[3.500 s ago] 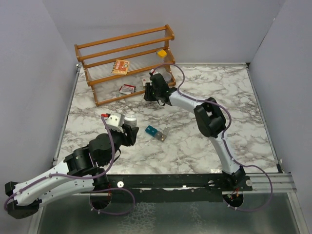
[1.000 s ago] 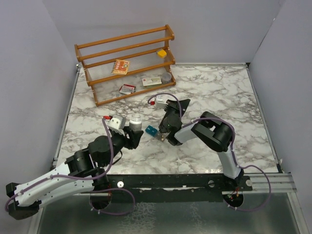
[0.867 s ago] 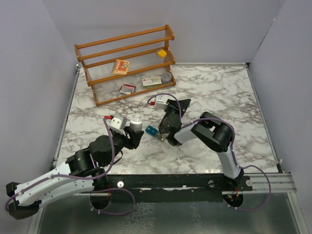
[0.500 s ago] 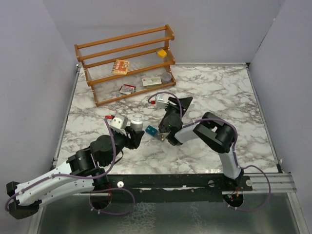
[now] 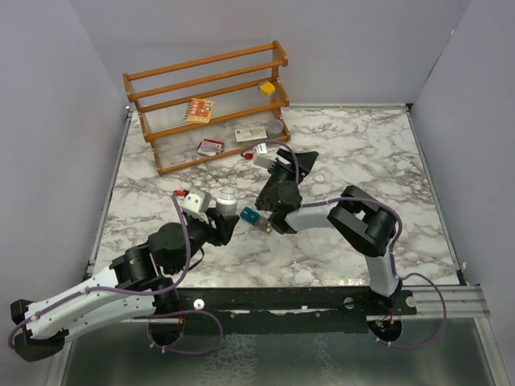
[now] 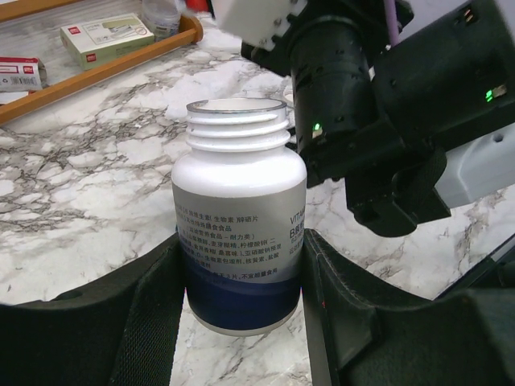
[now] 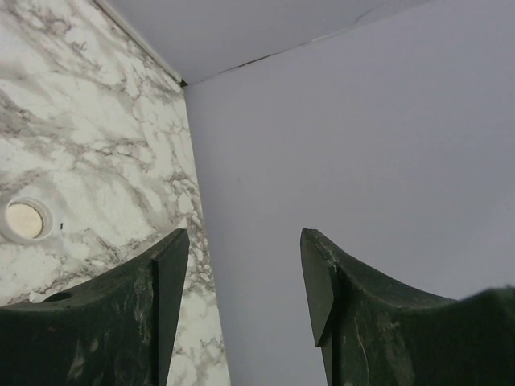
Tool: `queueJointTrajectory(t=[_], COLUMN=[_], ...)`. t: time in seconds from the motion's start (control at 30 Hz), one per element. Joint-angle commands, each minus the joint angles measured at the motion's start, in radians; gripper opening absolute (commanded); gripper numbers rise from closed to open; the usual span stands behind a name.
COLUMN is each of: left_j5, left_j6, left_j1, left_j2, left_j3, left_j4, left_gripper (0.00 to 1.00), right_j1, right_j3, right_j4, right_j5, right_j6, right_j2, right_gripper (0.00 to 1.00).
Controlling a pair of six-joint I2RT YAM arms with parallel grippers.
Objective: Sort the pills into containers
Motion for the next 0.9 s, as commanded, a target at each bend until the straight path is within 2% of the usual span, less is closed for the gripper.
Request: queueJointTrajectory(t=[0.0, 0.17, 0.27, 0.37, 0.5, 0.6, 0.7, 0.83, 0.87], left_j5=[0.023, 0.022, 0.015, 0.009, 0.011, 0.018, 0.025, 0.023, 0.020], left_j6=[-0.003, -0.002, 0.000, 0.006, 0.024, 0.040, 0.042, 0.034, 0.032], left_j1=[-0.003, -0.003, -0.003, -0.002, -0.003, -0.003, -0.003, -0.003, -0.003], left_j2=[-0.008, 0.020, 0.041, 0.060, 0.072, 0.078, 0.072, 0.043, 0.036], left_j3=[0.029, 0.027, 0.028, 0.027, 0.021, 0.021, 0.020, 0.000, -0.005], left_j4=[0.036, 0.035, 0.037, 0.048, 0.072, 0.079, 0.077, 0.077, 0.076], left_gripper=[0.00, 0.00, 0.00, 0.00, 0.00, 0.00, 0.00, 0.00, 0.00], right_j1=[0.001, 0.003, 0.005, 0.030, 0.166, 0.270, 0.356, 0.411, 0.412], right_j3=[0.111, 0.249, 0.444, 0.693, 0.964, 1.076, 1.094, 1.100, 1.097], right_j4=[0.303, 0.305, 0.305, 0.262, 0.159, -0.050, -0.384, -1.165, -1.293], right_j5=[0.049, 0.055, 0.063, 0.072, 0.011, -0.052, -0.125, -0.272, -0.327], right_j6=[-0.019, -0.123, -0.230, -0.262, -0.246, -0.067, 0.263, 0.966, 1.113], right_j2=[-0.075, -0.116, -0.118, -0.087, -0.031, -0.033, -0.112, -0.289, -0.334], right_gripper=[0.59, 0.56, 0.56, 0.65, 0.79, 0.88, 0.97, 1.00, 1.00])
